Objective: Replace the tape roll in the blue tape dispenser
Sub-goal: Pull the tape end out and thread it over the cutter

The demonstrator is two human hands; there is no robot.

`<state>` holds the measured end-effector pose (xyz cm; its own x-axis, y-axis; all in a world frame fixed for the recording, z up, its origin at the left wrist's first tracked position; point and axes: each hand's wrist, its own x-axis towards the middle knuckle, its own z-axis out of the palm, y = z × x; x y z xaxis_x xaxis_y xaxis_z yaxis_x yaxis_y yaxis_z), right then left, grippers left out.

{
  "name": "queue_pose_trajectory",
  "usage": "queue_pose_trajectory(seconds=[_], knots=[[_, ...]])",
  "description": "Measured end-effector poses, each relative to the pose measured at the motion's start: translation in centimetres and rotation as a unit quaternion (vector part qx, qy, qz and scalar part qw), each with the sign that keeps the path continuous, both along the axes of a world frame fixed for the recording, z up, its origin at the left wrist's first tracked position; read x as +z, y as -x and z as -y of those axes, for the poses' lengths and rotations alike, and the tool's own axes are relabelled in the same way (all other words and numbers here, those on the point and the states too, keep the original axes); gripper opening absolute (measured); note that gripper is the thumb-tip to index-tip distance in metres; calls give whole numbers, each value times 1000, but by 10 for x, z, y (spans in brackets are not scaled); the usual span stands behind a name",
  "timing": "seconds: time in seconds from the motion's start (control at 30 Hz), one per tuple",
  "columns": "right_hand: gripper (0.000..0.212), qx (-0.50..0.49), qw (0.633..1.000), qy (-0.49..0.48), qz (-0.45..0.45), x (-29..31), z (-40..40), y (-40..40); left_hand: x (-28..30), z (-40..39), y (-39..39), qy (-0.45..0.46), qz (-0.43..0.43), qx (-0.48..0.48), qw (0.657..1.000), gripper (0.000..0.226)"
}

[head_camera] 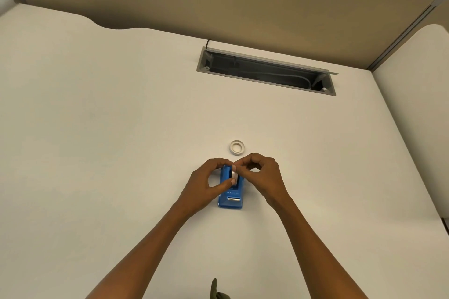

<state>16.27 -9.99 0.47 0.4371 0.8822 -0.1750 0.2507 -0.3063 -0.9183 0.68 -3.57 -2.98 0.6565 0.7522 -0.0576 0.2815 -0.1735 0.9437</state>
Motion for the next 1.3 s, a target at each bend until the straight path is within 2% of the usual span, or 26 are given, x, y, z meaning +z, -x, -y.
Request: queue_pose_trajectory(seconds=[0.1, 0.2, 0.27, 0.4, 0.57, 0.73, 0.87, 1.07, 1.17, 1.3], knots=[[10, -21, 1000, 12, -11, 1, -1, -2, 0, 1, -1, 4, 0, 0, 1000, 37], [17, 6, 1000, 15, -1, 4, 2, -5, 0, 1, -1, 7, -1, 1, 1000, 38], [11, 41, 999, 14, 25, 8, 5, -7, 0, 1, -1, 9, -3, 1, 1000, 37], [14, 94, 989, 11, 110, 15, 4, -8, 1, 2, -1, 11, -1, -4, 1000, 35], [8, 107, 980, -6, 170, 19, -1, -5, 2, -1, -1, 14, -4, -6, 1000, 33], [7, 77, 984, 11, 162, 21, -2, -2, 2, -1, -1, 16, -8, -12, 1000, 41], [14, 54, 986, 31, 151, 20, -4, 0, 4, 0, -2, 14, 0, -12, 1000, 32], [11, 96, 987, 56, 118, 29, -1, -6, 2, -1, -1, 5, -3, -22, 1000, 32], [8, 100, 981, 67, 151, 33, -4, -4, 2, -1, -1, 9, -2, -20, 1000, 35], [9, 126, 955, 97, 251, 37, -8, -2, 2, -1, -2, 14, -3, -18, 1000, 37]])
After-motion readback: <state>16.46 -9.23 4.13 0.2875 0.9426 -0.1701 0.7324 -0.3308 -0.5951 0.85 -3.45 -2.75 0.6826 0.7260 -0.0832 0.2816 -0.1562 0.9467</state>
